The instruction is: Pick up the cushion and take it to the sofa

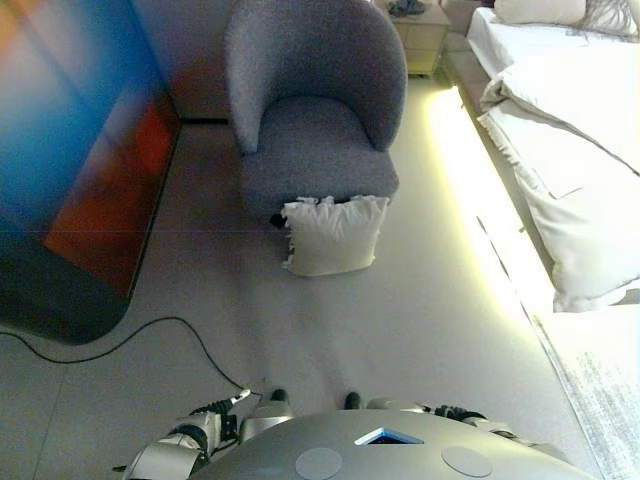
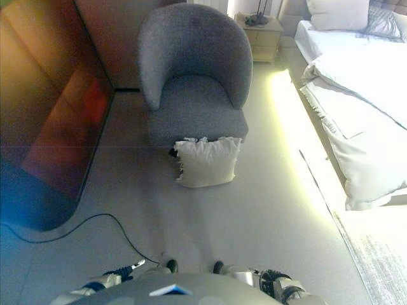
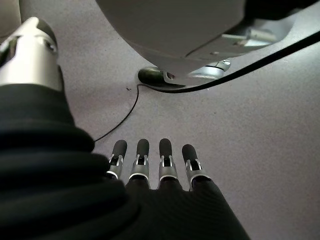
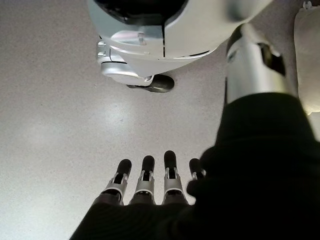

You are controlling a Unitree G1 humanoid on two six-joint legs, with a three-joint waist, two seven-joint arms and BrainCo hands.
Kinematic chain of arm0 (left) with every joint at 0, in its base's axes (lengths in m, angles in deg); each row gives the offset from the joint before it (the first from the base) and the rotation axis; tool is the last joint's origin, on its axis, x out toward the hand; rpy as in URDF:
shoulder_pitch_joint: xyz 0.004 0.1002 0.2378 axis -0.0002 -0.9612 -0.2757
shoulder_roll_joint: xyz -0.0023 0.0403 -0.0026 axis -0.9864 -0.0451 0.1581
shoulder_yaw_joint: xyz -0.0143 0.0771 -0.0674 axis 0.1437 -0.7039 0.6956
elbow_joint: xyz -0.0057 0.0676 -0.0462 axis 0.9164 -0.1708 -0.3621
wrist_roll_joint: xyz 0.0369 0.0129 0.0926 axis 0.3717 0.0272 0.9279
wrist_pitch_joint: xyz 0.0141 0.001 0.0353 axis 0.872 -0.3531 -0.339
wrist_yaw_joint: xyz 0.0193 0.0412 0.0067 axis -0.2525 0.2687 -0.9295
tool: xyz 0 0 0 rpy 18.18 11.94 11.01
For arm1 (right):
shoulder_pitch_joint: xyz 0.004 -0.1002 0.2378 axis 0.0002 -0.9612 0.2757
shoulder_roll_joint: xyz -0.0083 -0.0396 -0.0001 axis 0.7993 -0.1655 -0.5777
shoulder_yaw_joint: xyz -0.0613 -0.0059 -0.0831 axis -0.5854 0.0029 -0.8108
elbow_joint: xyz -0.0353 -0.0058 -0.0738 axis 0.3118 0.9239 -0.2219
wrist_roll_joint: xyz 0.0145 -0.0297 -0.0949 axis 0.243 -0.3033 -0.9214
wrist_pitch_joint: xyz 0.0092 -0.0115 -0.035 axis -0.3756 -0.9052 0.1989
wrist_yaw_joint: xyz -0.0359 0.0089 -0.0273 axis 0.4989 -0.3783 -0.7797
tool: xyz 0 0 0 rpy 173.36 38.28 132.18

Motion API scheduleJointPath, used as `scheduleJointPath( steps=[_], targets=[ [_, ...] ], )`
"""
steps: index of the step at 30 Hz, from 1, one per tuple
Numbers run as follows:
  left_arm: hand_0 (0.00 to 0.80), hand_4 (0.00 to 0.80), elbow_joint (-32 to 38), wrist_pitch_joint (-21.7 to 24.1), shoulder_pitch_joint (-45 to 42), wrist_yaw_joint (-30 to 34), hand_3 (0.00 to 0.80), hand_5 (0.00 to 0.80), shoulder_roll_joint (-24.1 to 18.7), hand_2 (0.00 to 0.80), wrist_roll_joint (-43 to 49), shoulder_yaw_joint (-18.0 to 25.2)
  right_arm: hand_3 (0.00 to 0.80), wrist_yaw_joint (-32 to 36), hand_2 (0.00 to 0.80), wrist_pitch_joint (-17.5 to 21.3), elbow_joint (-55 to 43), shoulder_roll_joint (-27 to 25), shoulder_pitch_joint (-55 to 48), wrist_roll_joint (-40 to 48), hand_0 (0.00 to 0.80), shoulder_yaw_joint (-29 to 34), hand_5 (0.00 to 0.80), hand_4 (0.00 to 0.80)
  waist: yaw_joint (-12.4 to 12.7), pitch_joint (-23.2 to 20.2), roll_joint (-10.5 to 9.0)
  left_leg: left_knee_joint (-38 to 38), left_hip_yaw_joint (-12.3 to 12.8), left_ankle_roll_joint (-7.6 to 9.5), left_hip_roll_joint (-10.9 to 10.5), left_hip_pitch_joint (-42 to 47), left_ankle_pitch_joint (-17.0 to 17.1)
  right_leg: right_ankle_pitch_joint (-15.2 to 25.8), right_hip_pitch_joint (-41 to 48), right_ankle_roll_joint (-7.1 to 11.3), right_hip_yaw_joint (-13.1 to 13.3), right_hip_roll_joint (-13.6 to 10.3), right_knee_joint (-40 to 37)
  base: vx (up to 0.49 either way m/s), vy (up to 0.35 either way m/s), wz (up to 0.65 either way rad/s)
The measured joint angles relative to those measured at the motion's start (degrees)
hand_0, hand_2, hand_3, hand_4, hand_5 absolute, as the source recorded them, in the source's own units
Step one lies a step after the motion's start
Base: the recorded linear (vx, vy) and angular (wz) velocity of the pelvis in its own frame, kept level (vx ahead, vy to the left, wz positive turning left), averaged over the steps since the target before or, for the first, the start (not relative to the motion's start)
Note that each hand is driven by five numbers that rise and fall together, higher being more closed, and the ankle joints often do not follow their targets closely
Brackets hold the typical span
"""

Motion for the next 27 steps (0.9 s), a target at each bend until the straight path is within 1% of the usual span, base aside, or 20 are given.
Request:
scheduleJointPath(
  steps=[5,21,25,27],
  targets=[
    [0.0,0.0,0.0,0.2,-0.1,-0.2,0.0,0.0,0.0,0.0,0.0,0.1,0.0,0.5,0.0,-0.4,0.0,0.0,-0.1,0.0,0.0,0.0,0.0,0.0,0.0,-0.1,-0.14,0.0,0.9,0.04,0.1,0.0,0.0,0.0,0.2,0.07,-0.6,-0.2,-0.1,0.016,-0.015,0.05],
    [0.0,0.0,0.0,0.0,-0.2,0.0,0.0,0.0,-0.1,0.0,0.2,0.1,0.0,0.3,0.0,-0.9,-0.1,0.0,0.0,-0.3,0.0,-0.1,0.0,0.0,0.1,-0.8,-0.02,0.0,0.7,0.11,0.0,0.3,0.2,0.1,0.6,0.15,-0.8,-0.3,-0.1,-0.02,0.004,0.01],
    [0.0,0.0,0.0,-0.1,-0.4,0.0,0.0,0.0,-0.1,0.0,0.3,0.0,0.0,0.3,0.0,-0.9,0.0,0.0,0.0,-0.3,0.0,-0.2,0.0,0.0,0.1,-1.0,0.2,0.0,0.7,0.11,0.1,0.9,0.1,0.0,1.1,0.15,-0.8,-0.2,-0.2,0.011,-0.052,0.0],
    [0.0,0.0,0.0,-0.3,-0.4,0.0,0.0,0.0,-0.1,0.0,0.4,0.0,0.0,0.3,0.0,-0.9,0.0,0.0,-0.1,-0.3,0.0,-0.2,0.0,0.0,0.1,-1.0,0.2,0.0,0.7,0.37,0.1,0.9,0.1,0.0,1.2,0.13,-0.7,-0.1,-0.2,0.022,-0.102,0.0]
  ],
)
